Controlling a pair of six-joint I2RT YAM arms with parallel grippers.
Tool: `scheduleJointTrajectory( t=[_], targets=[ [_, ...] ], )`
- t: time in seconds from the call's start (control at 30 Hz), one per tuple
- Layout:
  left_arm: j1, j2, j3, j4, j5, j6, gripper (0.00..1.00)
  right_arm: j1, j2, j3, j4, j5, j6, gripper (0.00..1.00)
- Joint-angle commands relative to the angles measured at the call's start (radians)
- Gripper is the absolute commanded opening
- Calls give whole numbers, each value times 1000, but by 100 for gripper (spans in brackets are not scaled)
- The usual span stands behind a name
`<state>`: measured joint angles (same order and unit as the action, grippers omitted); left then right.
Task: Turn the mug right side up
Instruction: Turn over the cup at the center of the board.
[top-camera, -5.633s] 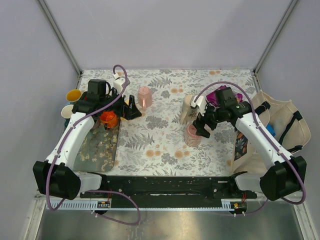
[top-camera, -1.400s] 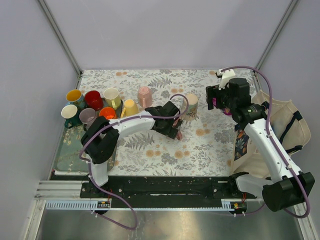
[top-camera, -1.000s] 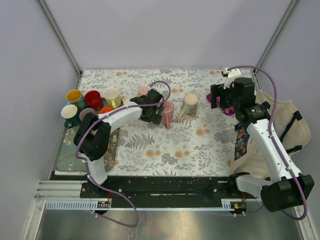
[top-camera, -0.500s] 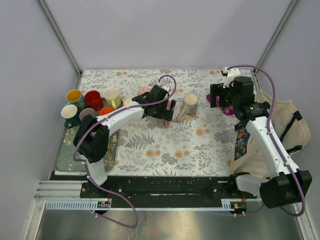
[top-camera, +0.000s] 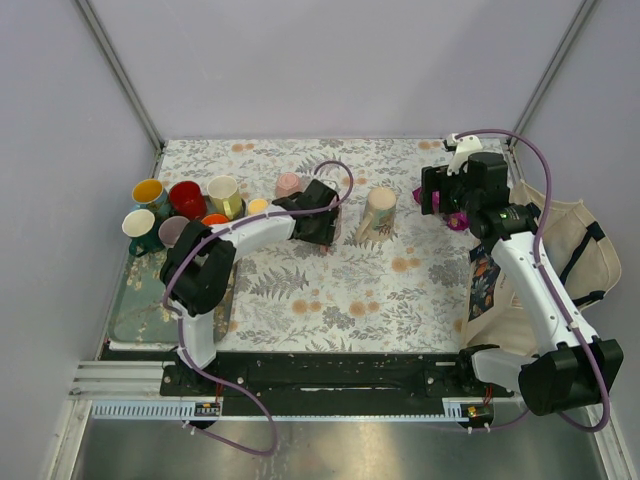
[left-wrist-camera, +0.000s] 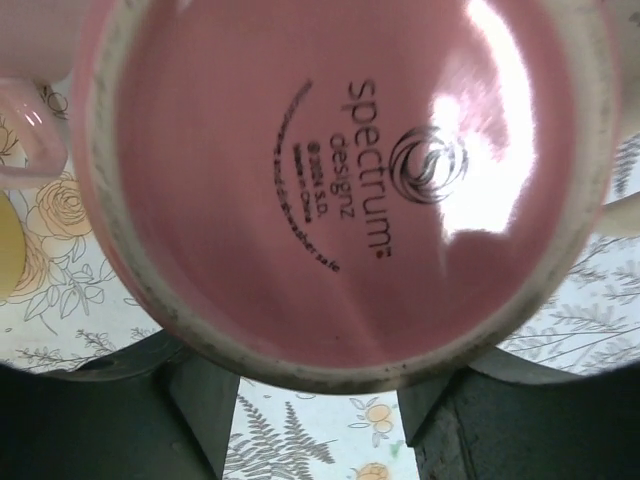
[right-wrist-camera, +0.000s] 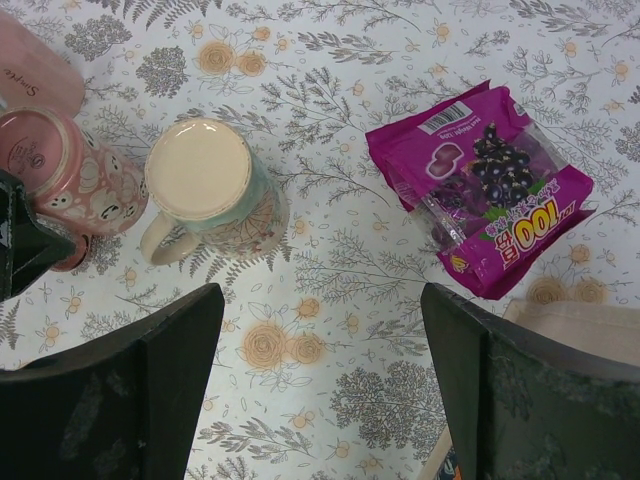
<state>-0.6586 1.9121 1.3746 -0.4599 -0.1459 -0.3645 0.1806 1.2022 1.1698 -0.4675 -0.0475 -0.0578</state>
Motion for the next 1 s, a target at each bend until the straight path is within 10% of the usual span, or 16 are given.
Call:
scheduleJointTrajectory(
  t=[0.0, 0.6, 0.97],
  targets=[
    [11, -57, -57, 95, -25, 93, 57, -7, 5, 22, 44, -25, 9, 89],
    [62, -225, -273, 359, 308, 324, 1, -7, 13, 14, 41, -150, -42, 86],
    [155, -346, -255, 198, 813, 404, 0, 20, 11, -28, 26, -367, -144, 99]
  ],
)
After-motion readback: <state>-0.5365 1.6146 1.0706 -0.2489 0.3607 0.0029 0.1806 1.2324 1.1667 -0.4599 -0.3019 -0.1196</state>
